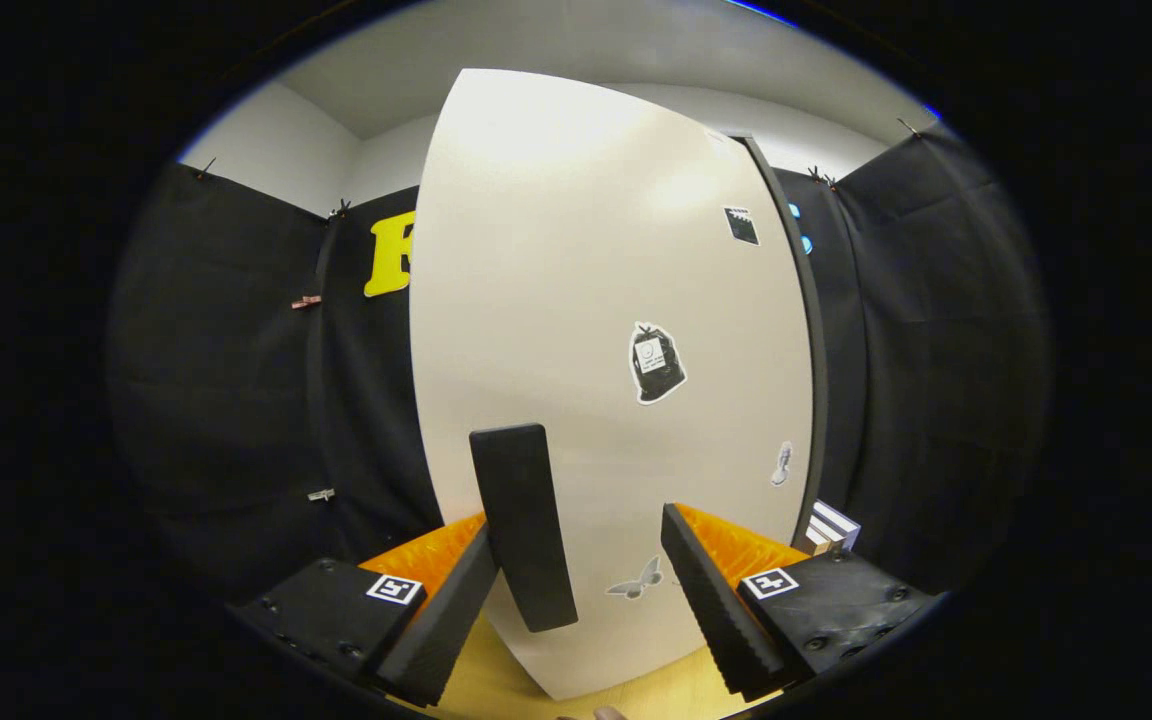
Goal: Open the shoe cabinet door, grab the shoes and put them into the shoe cabinet, then close the shoe cabinet door.
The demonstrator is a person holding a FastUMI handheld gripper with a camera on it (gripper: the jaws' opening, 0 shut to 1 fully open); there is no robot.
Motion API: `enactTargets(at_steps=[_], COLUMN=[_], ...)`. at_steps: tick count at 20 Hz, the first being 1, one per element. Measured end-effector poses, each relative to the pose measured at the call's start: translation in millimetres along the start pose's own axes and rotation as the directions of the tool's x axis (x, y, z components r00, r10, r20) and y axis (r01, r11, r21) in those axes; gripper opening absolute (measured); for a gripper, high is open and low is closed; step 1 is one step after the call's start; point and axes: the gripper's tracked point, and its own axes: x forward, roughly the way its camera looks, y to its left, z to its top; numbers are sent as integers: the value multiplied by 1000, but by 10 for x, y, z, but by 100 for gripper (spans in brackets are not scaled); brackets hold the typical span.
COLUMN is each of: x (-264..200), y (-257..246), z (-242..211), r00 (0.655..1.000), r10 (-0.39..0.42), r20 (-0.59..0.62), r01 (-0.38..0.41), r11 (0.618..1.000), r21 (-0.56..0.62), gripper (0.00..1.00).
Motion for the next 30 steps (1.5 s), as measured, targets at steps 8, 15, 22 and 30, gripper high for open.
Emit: enactTargets(at_steps=[8, 15, 22, 30], x=[98, -46, -221, -351], y=[256, 284, 380, 394], z=[100, 187, 284, 362], r00=[998, 997, 994, 991], r10=[46, -2, -39, -65], r20=[33, 71, 100, 118], r01=[-45, 8, 51, 80], r11=[999, 996, 991, 989], r21=[-24, -90, -121, -128], gripper=[100, 100, 98, 98])
